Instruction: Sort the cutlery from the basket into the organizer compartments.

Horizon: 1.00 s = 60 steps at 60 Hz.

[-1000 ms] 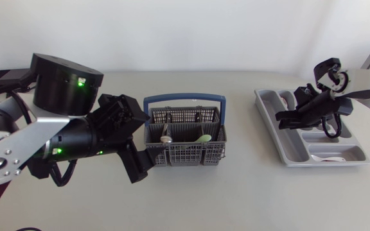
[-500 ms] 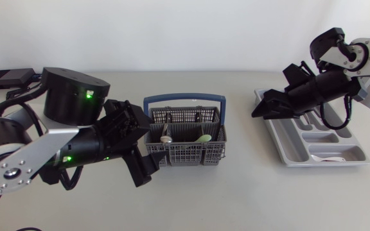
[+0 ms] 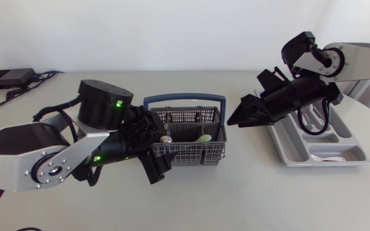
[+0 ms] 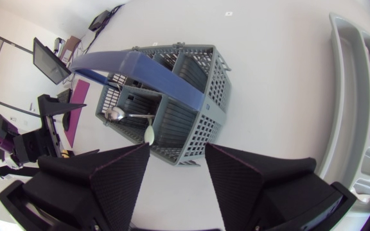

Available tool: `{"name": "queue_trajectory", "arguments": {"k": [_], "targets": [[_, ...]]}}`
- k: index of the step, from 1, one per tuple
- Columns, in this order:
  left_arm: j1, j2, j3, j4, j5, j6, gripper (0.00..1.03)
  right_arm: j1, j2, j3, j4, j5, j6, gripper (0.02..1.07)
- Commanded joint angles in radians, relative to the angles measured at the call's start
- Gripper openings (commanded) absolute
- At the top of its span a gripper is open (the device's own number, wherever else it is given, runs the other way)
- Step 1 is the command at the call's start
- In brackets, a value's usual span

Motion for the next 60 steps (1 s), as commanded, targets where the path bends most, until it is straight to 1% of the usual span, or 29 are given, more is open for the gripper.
{"name": "queue_trajectory", "arguments": {"k": [1, 6, 13, 19, 23, 29, 50, 53, 60], "targets": [[-0.010, 0.038, -0.014, 0.026, -0.012, 0.023, 0.98, 0.016, 0.022, -0.028, 0.020, 0.004, 0.066, 0.66], [-0.010, 0.055, -0.010, 0.038, -0.013, 0.023, 0.98, 0.023, 0.027, -0.012, 0.016, -0.004, 0.109, 0.66], [-0.010, 0.063, -0.007, 0.043, -0.013, 0.023, 0.98, 0.052, 0.019, -0.009, 0.023, -0.012, 0.119, 0.66], [-0.010, 0.064, -0.005, 0.043, -0.013, 0.022, 0.98, 0.095, 0.033, 0.005, 0.016, 0.033, 0.227, 0.66], [-0.013, 0.066, -0.001, 0.043, -0.013, 0.022, 0.98, 0.122, 0.038, 0.008, 0.011, 0.043, 0.239, 0.66], [-0.014, 0.078, 0.007, 0.046, -0.013, 0.022, 0.98, 0.131, 0.065, 0.027, 0.009, 0.045, 0.273, 0.56], [-0.014, 0.116, 0.022, 0.072, -0.015, 0.023, 0.98, 0.178, 0.124, 0.047, 0.028, 0.056, 0.280, 0.55], [-0.014, 0.118, 0.022, 0.074, -0.015, 0.023, 0.98, 0.186, 0.130, 0.048, 0.032, 0.059, 0.282, 0.52], [-0.013, 0.126, 0.021, 0.080, -0.015, 0.023, 0.98, 0.204, 0.143, 0.053, 0.040, 0.062, 0.288, 0.51]]}}
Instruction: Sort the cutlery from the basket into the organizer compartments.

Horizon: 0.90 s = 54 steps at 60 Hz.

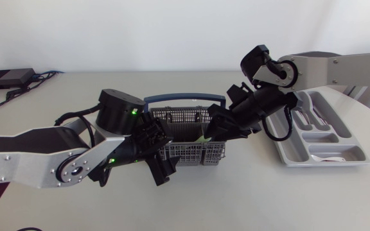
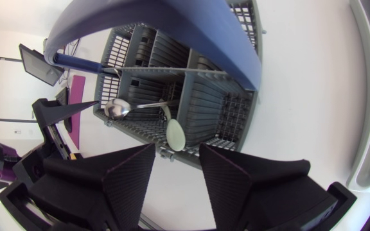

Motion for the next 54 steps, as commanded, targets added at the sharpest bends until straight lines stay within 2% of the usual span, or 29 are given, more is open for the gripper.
{"name": "queue_trajectory", "arguments": {"k": [1, 14, 20, 42, 54], "targets": [[-0.006, 0.023, 0.019, 0.018, -0.004, 0.020, 0.98, 0.017, 0.029, 0.023, 0.012, 0.009, 0.030, 0.49], [-0.006, 0.031, 0.019, 0.026, -0.004, 0.020, 0.98, 0.030, 0.039, 0.033, 0.020, 0.010, 0.041, 0.48], [-0.006, 0.030, 0.017, 0.027, -0.004, 0.020, 0.98, 0.041, 0.039, 0.045, 0.020, 0.021, 0.043, 0.44], [0.000, 0.019, 0.002, 0.029, -0.004, 0.027, 0.98, 0.064, 0.044, 0.073, 0.020, 0.026, 0.046, 0.43], [0.003, 0.008, -0.007, 0.030, -0.004, 0.025, 0.98, 0.069, 0.062, 0.088, 0.020, 0.026, 0.047, 0.33]]}}
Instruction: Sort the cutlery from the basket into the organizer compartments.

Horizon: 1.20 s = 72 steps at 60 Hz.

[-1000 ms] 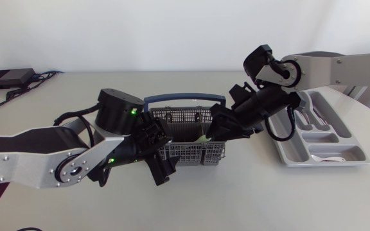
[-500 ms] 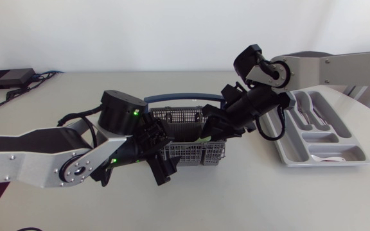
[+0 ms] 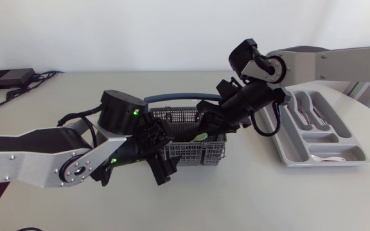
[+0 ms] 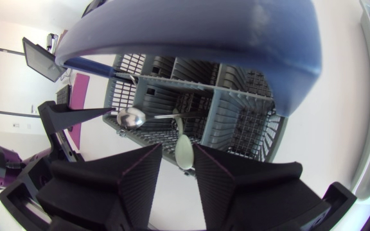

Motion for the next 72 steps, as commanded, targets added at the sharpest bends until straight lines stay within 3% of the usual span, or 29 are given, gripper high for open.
{"name": "queue_trajectory", "arguments": {"k": [1, 15, 27, 54, 72], "targets": [[0.003, -0.008, -0.007, 0.011, -0.004, 0.021, 0.98, 0.011, 0.030, 0.022, 0.003, 0.005, 0.028, 0.33], [0.008, -0.017, -0.017, 0.011, -0.003, 0.024, 0.98, 0.028, 0.052, 0.019, -0.008, 0.004, 0.024, 0.29], [0.008, -0.018, -0.021, 0.013, -0.003, 0.024, 0.98, 0.037, 0.050, 0.026, -0.008, 0.008, 0.021, 0.18], [0.014, -0.035, -0.035, 0.013, -0.004, 0.023, 0.98, 0.059, 0.029, 0.039, -0.014, 0.030, 0.005, 0.10], [0.012, -0.052, -0.040, 0.005, -0.009, 0.023, 0.98, 0.054, 0.009, 0.125, -0.104, -0.010, -0.018, 0.08]]}}
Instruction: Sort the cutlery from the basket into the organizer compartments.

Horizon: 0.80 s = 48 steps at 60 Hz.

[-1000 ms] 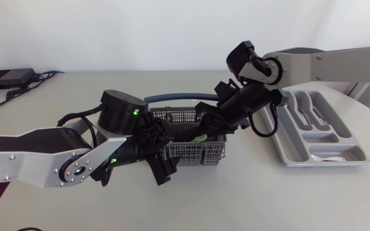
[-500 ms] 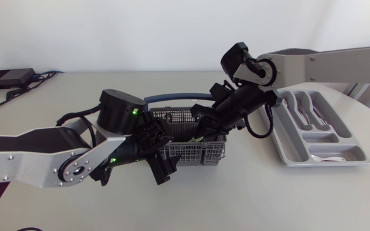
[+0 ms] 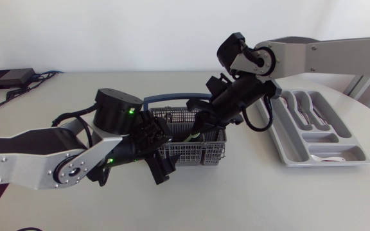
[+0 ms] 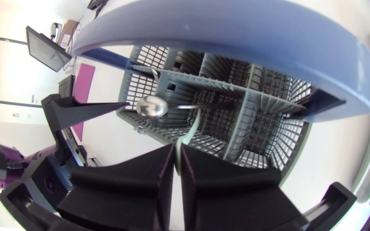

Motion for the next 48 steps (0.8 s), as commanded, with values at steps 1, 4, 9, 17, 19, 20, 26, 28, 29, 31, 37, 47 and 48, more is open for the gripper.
{"name": "queue_trajectory", "arguments": {"k": [1, 4, 9, 17, 19, 20, 26, 28, 29, 31, 37, 47, 48], "targets": [[0.009, -0.027, -0.032, 0.001, -0.008, 0.022, 0.98, -0.005, -0.019, 0.049, -0.043, -0.023, -0.012, 0.08], [0.009, -0.031, -0.035, -0.001, -0.013, 0.022, 0.98, -0.005, -0.020, 0.069, -0.071, -0.048, -0.017, 0.08], [0.009, -0.042, -0.035, -0.008, -0.014, 0.022, 0.98, -0.008, -0.026, 0.115, -0.131, -0.069, -0.034, 0.08], [0.009, -0.062, -0.032, -0.027, -0.021, 0.022, 0.98, -0.028, -0.054, 0.180, -0.223, -0.118, -0.051, 0.08], [0.009, -0.067, -0.030, -0.031, -0.021, 0.022, 0.98, -0.039, -0.057, 0.193, -0.258, -0.132, -0.069, 0.08], [0.009, -0.068, -0.030, -0.033, -0.022, 0.022, 0.98, -0.043, -0.060, 0.198, -0.276, -0.138, -0.080, 0.08], [0.009, -0.079, -0.027, -0.041, -0.025, 0.022, 0.98, -0.086, -0.089, 0.207, -0.353, -0.175, -0.121, 0.08], [0.009, -0.081, -0.027, -0.045, -0.025, 0.022, 0.98, -0.100, -0.103, 0.209, -0.375, -0.178, -0.138, 0.08], [0.009, -0.082, -0.027, -0.045, -0.025, 0.022, 0.98, -0.106, -0.112, 0.209, -0.385, -0.178, -0.144, 0.08], [0.009, -0.084, -0.027, -0.045, -0.027, 0.022, 0.98, -0.120, -0.127, 0.209, -0.404, -0.181, -0.157, 0.08], [0.006, -0.085, -0.026, -0.045, -0.033, 0.021, 0.98, -0.164, -0.183, 0.218, -0.464, -0.183, -0.198, 0.08], [0.006, -0.102, -0.027, -0.047, -0.040, 0.021, 0.98, -0.253, -0.258, 0.210, -0.585, -0.155, -0.292, 0.08], [0.006, -0.105, -0.027, -0.048, -0.040, 0.021, 0.98, -0.264, -0.266, 0.204, -0.597, -0.144, -0.305, 0.08]]}}
